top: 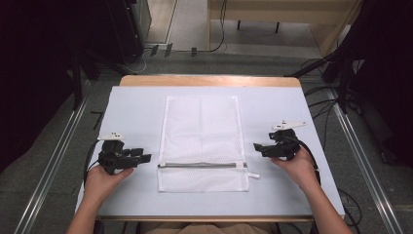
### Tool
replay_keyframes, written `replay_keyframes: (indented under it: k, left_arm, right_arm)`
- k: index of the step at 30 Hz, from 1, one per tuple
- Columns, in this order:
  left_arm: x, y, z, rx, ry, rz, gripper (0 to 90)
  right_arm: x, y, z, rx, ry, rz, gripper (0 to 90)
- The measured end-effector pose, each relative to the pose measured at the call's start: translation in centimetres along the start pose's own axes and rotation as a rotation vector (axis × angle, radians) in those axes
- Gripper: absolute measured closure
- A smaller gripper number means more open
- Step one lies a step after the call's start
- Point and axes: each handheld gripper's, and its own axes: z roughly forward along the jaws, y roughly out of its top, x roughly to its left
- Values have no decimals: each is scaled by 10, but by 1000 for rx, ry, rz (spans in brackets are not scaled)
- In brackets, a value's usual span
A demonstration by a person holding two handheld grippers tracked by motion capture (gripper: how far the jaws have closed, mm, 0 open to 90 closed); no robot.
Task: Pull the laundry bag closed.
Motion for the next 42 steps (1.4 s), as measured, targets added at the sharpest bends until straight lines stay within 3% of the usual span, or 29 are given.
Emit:
replay_keyframes:
  k: [2,4,10,15,42]
  left_arm:
    - [1,0,0,10,5,-15,433]
    - [2,-1,0,15,19,-2,427]
    - [3,0,0,6,18,-21,392]
    - [1,-1,1,28,15,-20,373]
    - [3,-3,0,32,21,-18,376]
  right_arm:
    - [1,0,-1,4,2,4,271]
    - [1,1,0,1,6,-4,277]
    - [5,1,0,5,13,-13,301]
    - [7,2,-1,12,17,-16,347]
    - [8,2,0,33,36,-12,354]
